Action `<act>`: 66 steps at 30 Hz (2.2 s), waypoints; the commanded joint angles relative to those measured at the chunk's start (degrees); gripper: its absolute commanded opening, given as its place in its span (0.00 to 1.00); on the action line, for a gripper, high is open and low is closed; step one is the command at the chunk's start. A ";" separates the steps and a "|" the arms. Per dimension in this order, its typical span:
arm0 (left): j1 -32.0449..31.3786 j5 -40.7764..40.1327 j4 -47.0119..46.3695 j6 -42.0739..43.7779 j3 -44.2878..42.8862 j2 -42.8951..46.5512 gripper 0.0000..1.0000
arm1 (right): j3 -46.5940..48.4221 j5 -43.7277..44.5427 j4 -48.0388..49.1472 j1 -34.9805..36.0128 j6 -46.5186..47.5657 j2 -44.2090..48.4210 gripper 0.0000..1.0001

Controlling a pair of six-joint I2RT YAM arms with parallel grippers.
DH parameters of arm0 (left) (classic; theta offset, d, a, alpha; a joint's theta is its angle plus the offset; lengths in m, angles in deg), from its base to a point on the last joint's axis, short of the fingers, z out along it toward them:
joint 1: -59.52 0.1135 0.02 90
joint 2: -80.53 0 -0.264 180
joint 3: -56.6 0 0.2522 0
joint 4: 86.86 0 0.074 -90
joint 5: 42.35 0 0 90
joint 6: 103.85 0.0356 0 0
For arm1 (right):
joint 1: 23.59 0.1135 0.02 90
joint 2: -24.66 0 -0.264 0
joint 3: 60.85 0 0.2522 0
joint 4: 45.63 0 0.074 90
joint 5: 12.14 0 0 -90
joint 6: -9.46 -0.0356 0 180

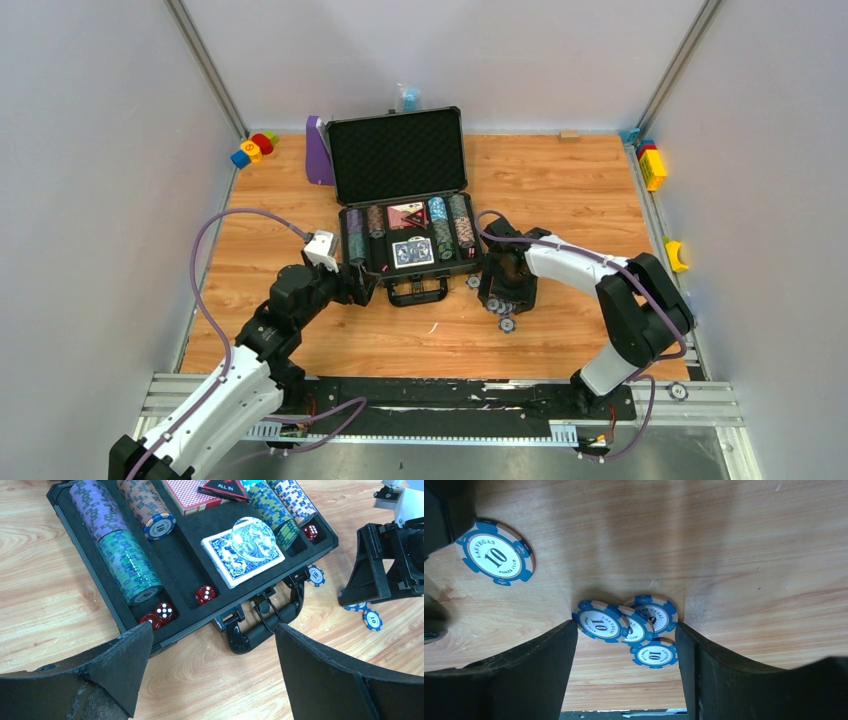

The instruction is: Pack up texas hold em set

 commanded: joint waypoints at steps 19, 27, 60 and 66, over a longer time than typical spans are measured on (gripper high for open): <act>-0.13 0.39 -2.39 0.65 0.30 0.27 1.00 | -2.31 5.75 4.16 0.00 -1.54 2.69 0.57; -0.14 0.48 -2.39 0.66 0.29 0.28 1.00 | -3.28 5.93 5.66 -0.25 -2.95 6.82 0.52; -0.12 0.59 -2.31 0.75 0.38 0.44 1.00 | 1.04 8.66 0.82 3.50 5.49 -0.38 0.80; -0.16 0.65 -2.30 0.74 0.39 0.46 1.00 | 1.25 8.40 0.00 3.03 5.79 -2.74 0.75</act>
